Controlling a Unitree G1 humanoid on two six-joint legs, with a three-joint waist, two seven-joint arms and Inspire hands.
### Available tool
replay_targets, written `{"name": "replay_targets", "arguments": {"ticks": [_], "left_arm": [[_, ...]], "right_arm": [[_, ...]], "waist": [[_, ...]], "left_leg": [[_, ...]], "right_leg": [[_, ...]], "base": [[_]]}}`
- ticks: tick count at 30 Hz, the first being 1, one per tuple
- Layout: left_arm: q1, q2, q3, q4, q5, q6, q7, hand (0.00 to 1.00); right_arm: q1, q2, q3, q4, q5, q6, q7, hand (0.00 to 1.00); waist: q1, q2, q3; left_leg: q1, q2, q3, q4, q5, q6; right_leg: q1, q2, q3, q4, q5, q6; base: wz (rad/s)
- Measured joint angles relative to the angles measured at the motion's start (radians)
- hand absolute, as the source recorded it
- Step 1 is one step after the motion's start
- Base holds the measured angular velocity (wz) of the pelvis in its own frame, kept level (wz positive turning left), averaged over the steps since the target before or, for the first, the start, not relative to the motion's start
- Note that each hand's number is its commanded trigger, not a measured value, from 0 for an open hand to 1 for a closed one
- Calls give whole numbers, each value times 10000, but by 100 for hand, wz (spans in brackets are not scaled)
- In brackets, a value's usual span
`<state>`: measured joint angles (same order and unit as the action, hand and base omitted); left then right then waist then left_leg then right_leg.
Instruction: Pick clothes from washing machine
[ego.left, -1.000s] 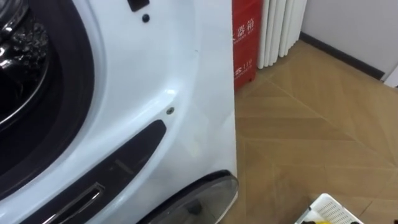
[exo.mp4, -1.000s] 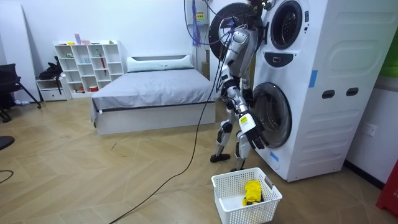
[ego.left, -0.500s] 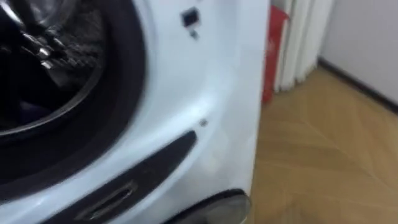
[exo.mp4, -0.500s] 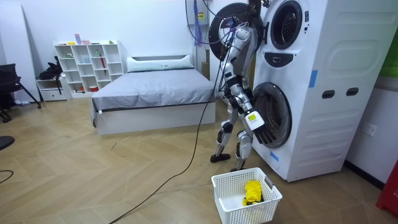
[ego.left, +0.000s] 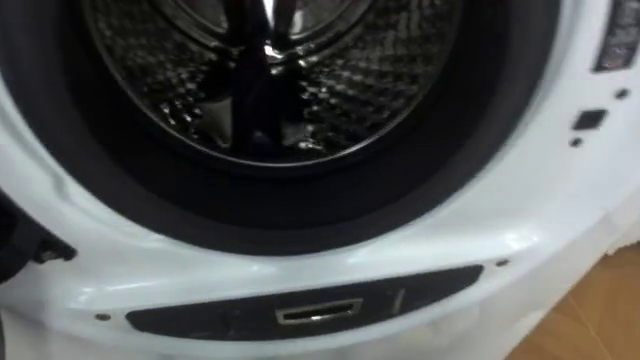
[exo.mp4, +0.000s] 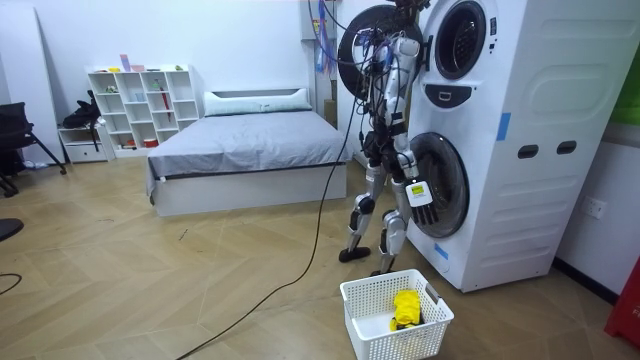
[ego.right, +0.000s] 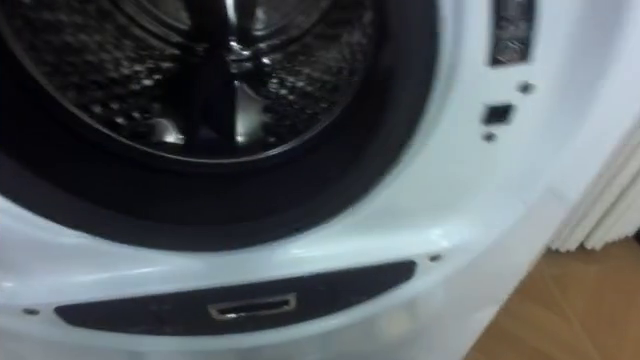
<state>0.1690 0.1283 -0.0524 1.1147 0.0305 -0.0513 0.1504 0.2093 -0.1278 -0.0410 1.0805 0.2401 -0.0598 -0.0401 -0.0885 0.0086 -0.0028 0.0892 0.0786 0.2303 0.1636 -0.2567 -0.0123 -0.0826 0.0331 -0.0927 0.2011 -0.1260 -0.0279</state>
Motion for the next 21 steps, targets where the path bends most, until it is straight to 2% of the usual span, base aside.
{"name": "replay_targets", "arguments": {"ticks": [1,3,5,9,12,18,21], "left_arm": [[15,0,108,-4,-4,25,19,0],[50,-11,153,-36,-10,92,127,0],[57,-11,216,-45,-9,123,187,0],[100,-8,304,-51,4,203,387,0],[175,6,328,-56,6,260,442,0],[202,-4,378,-20,-2,293,575,0],[198,-6,405,-29,33,296,639,0]], "right_arm": [[30,27,21,3,28,104,-2,0],[12,31,26,11,34,258,-12,0],[-63,31,99,109,34,345,-22,0],[-99,34,198,177,-64,399,-38,0],[-99,57,196,187,-137,401,-93,0],[-261,165,199,477,-149,384,-349,0],[-299,198,250,482,-154,387,-365,0]], "waist": [[76,-57,37],[137,-76,46],[184,-123,98],[395,-151,87],[393,-162,82],[381,-254,124],[357,-272,119]], "left_leg": [[76,5,-125,-2,0,-1],[130,26,-203,2,3,-5],[272,42,-245,-15,8,-14],[441,45,-427,-16,8,-14],[446,43,-524,-19,7,-14],[625,49,-522,-33,7,-14],[645,55,-500,-23,7,-14]], "right_leg": [[146,2,-67,-75,-4,-1],[327,15,-163,-226,-8,-7],[526,35,-206,-346,-9,-9],[826,50,-236,-526,-33,-13],[887,32,-352,-557,-42,-3],[1045,46,-320,-568,-52,-3],[1080,48,-341,-561,-55,-8]], "base": [[23],[19],[11],[5],[8],[-1],[0]]}}
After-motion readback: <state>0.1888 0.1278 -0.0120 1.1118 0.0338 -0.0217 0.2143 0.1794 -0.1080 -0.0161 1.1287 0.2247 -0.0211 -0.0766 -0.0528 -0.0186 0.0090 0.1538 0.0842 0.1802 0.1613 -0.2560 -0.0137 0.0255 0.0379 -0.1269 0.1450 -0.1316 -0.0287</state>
